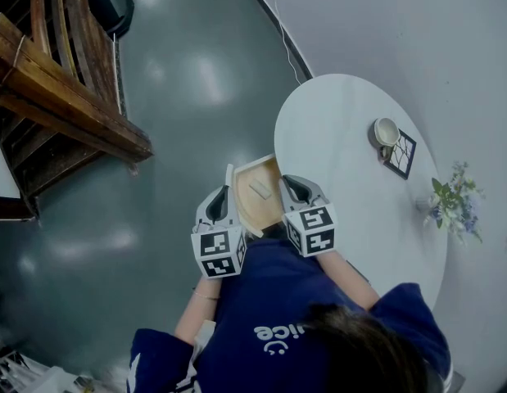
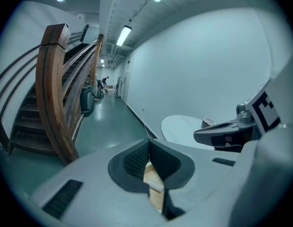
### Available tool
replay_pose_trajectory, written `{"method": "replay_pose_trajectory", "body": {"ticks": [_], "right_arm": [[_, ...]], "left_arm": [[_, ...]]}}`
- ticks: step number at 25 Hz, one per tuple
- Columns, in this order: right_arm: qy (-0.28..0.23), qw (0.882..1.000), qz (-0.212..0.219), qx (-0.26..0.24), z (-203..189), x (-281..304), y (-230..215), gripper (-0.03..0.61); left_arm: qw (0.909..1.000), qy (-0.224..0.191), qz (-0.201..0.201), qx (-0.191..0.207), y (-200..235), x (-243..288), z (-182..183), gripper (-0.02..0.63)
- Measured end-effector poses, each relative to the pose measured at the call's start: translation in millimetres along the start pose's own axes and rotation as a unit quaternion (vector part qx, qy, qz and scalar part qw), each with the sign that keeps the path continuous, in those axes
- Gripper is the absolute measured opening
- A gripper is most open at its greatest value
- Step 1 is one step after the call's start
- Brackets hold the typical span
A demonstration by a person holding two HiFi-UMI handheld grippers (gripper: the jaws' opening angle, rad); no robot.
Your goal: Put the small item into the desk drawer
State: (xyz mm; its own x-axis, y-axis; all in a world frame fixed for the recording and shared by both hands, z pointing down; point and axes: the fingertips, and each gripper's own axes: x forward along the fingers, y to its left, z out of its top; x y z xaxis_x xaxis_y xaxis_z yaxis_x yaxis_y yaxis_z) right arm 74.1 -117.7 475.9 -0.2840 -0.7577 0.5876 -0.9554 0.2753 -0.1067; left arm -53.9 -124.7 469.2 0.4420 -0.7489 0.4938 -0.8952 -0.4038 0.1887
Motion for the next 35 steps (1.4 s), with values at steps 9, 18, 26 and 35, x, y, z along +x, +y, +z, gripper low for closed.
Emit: {"method": "replay_pose_trajectory", "body": {"ticks": [9,18,26,35], "right_arm": [[-0.009,1.0,0.017,0.013,-1,-3,2,0.008],[-0.006,1.0,0.014,-0.003,-2,-3,7,0.008],[-0.003,1.0,0.02,-0.006,-1,0,13,0.008],[-0.002,1.0,0.014,-0.006,-3,1,11,0.008]], "left_arm": [[1.0,-0.001,0.0,0.003,0,1,0,0.005],[1.0,-0.001,-0.001,0.001,1,-2,-1,0.005],[0.9999,-0.005,0.008,-0.004,9,-6,-1,0.005],[0.9999,-0.006,0.01,-0.006,10,-7,-2,0.005]]}}
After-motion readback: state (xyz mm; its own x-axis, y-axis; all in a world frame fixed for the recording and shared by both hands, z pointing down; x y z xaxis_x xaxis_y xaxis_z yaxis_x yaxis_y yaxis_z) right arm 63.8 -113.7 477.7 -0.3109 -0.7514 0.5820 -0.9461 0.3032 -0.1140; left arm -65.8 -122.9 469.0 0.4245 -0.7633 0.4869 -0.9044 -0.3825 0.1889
